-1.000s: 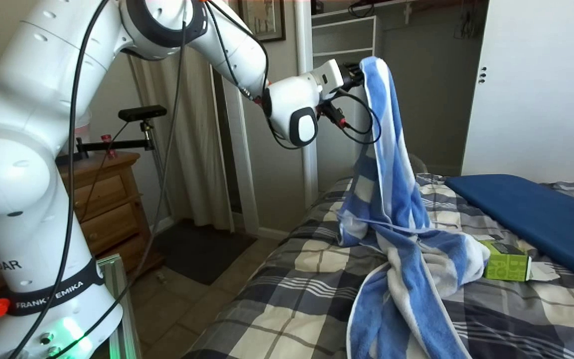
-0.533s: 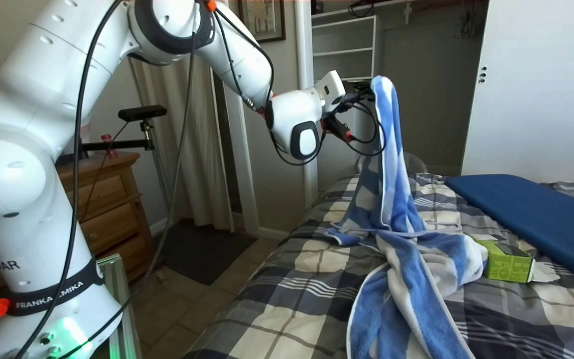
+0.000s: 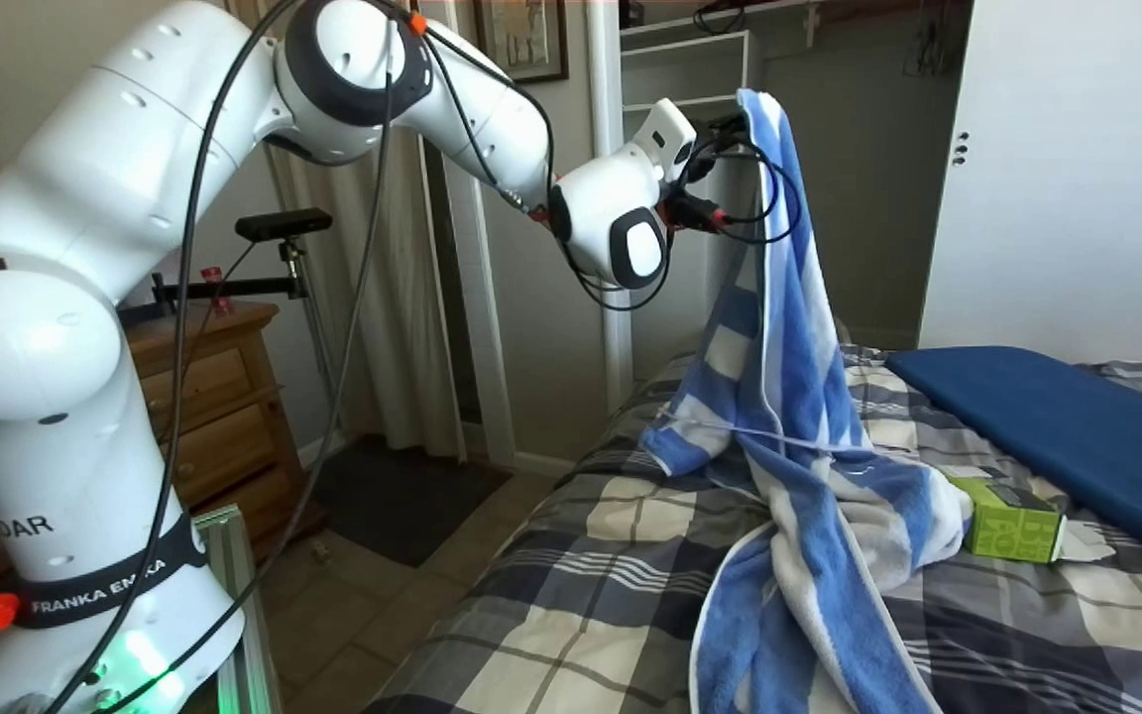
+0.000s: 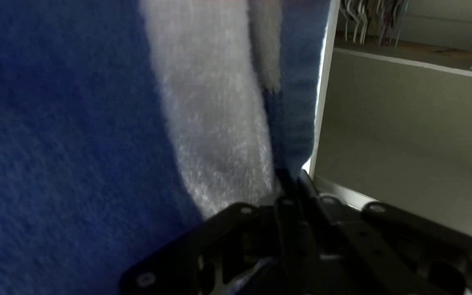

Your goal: Pull the white and blue towel to the left

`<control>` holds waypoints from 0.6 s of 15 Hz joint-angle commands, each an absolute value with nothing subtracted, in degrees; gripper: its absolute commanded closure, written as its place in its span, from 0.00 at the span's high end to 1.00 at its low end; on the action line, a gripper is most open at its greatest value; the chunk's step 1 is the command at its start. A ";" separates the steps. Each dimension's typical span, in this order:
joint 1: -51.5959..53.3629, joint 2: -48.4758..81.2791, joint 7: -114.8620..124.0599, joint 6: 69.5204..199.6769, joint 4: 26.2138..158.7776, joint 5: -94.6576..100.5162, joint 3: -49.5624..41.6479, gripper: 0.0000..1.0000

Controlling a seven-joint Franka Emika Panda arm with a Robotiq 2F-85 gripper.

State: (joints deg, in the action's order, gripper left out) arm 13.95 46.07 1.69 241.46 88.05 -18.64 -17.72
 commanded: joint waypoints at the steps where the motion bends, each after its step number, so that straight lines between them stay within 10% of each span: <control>1: 16.59 57.72 5.56 243.63 74.33 -24.99 -22.23 0.01; 9: 18.00 76.16 4.60 242.85 56.11 -32.57 -21.05 0.01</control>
State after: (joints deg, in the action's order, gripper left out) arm 18.06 68.63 5.31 241.52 67.43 -28.96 -20.55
